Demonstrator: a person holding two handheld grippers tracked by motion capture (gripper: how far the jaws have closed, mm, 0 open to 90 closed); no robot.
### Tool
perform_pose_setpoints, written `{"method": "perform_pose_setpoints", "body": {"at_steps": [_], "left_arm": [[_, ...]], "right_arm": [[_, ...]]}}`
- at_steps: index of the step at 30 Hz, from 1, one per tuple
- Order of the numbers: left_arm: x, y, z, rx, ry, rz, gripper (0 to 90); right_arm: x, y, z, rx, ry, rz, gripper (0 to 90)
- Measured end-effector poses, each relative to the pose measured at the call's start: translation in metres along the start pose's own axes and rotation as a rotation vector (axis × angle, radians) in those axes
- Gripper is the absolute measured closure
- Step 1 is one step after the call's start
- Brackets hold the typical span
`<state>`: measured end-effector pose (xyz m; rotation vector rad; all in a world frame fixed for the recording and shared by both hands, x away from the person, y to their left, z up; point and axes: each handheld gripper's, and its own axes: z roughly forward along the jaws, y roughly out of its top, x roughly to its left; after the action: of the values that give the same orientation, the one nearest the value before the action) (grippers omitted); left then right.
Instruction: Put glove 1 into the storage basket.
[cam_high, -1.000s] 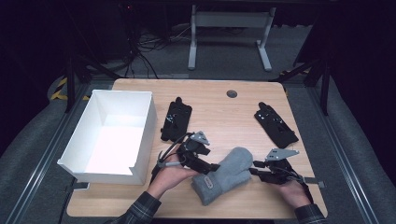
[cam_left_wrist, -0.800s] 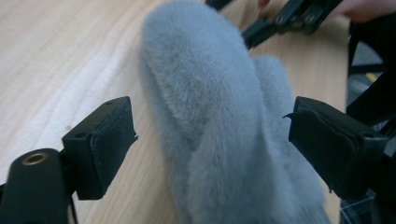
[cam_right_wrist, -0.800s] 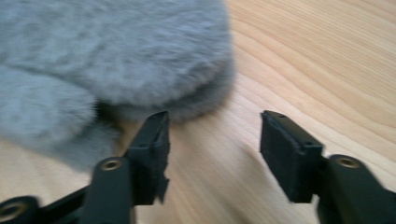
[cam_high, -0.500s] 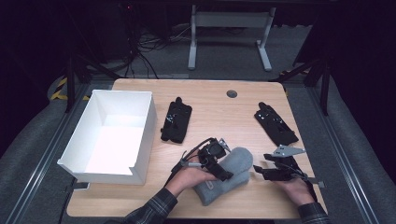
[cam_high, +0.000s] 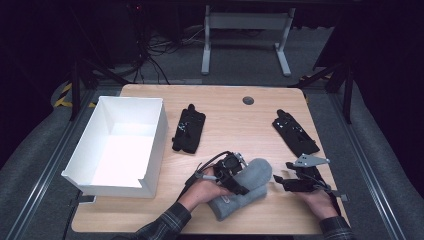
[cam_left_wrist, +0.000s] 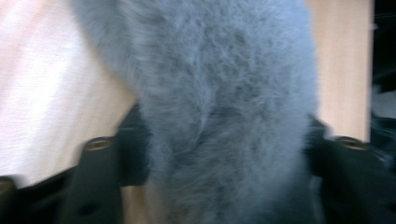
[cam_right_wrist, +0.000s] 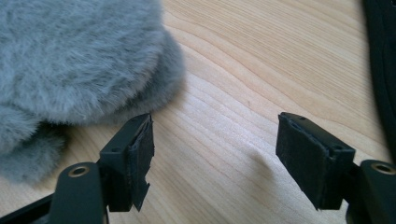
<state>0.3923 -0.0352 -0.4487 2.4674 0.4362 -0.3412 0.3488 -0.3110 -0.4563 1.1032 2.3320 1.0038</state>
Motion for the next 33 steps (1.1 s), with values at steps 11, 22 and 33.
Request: {"method": "perform_pose_setpoints", "body": {"at_steps": [11, 22, 33], "left_arm": [[0.0, 0.002, -0.001, 0.034, -0.065, -0.032, 68.7], [-0.008, 0.003, -0.018, 0.02, -0.006, -0.03, 71.5], [-0.009, 0.002, -0.055, -0.079, 0.078, -0.08, 71.2]], "right_arm": [[-0.003, -0.004, 0.008, 0.005, 0.006, 0.022, 23.5], [0.0, -0.006, 0.013, -0.007, -0.01, 0.012, 18.1], [0.001, -0.006, 0.013, 0.001, -0.004, 0.008, 15.2]]}}
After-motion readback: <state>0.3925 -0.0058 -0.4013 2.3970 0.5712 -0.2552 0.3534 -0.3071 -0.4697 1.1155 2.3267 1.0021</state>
